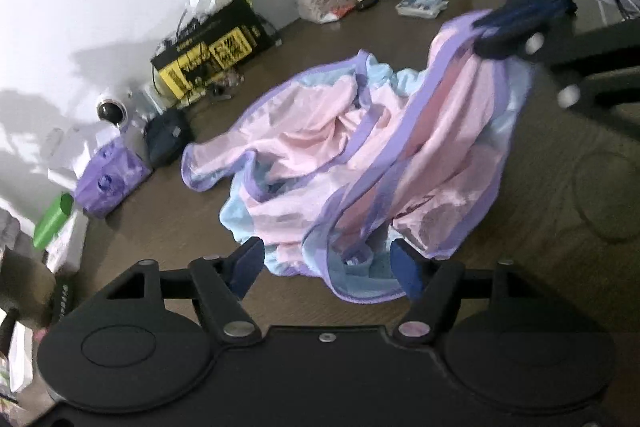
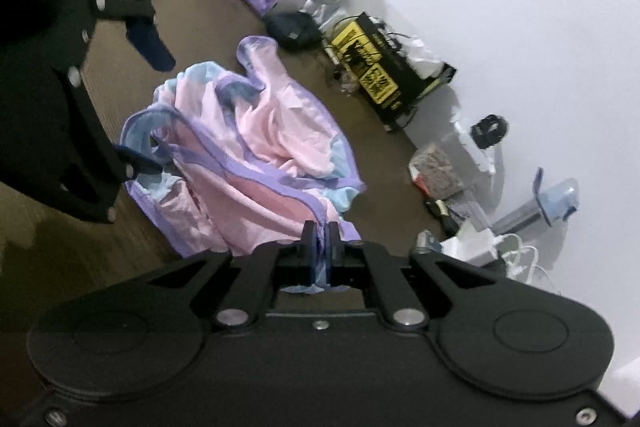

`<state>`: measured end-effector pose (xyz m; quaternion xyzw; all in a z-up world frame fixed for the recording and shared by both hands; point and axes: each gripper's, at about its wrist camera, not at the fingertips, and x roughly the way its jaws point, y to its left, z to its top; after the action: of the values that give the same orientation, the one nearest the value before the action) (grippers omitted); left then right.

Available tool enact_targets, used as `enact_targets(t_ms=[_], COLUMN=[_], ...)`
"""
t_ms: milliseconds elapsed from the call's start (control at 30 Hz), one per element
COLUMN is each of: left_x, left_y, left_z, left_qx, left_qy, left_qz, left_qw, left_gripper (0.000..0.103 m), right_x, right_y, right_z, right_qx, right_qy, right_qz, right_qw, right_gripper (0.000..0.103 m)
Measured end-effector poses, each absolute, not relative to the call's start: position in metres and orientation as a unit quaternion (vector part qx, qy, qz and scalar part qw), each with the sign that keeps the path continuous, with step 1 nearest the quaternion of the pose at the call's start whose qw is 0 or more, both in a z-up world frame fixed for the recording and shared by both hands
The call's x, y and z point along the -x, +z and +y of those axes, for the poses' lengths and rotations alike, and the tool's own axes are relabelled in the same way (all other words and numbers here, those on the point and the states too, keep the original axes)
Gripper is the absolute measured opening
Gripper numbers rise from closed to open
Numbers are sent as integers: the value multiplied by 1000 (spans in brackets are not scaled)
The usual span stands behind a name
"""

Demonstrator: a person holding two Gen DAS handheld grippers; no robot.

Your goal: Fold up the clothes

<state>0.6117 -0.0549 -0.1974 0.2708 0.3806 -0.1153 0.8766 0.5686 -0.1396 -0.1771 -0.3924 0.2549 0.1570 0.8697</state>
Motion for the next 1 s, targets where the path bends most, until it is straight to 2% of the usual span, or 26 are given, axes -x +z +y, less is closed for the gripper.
enact_targets(t_ms=[133,333,400,467,600,700,767,833,1000], left_x=[-610,-598,-603,-610,-618,-617,-616,-612,-617], left_y=[-197,-195,-196,-197,-197,-200,-204,-205,-209], left_z=[-57,-62,-58,-56,-54,-58,-62,-64,-67], left_qx=[-307,-377,-377,-381,-406,-450,-475,-488,-471], left_qy=[-148,-227,-241,-241,-277,-315,-331,-340,-285], left_qz=[353,325,331,338,341,333,330,317,342], left_qw=[871,837,830,826,801,766,745,739,761], left_gripper=[63,63,55,39,32,22,7,3,3], right_x=[-560,-550,-550,-549,-546,-543,-542,-541,-544], right_y=[-175,-184,-186,-188,-189,-190,-191,-192,-198], right_z=[-142,-144,-146,-147,-147,-147,-147,-147,-150], right_qx=[399,413,410,410,415,420,421,421,422], right_qy=[157,157,154,150,147,149,150,152,152], right_qz=[253,257,260,261,257,255,255,257,269], right_qw=[867,860,860,861,860,858,857,857,852], right_gripper=[4,4,4,4,4,4,4,4,4])
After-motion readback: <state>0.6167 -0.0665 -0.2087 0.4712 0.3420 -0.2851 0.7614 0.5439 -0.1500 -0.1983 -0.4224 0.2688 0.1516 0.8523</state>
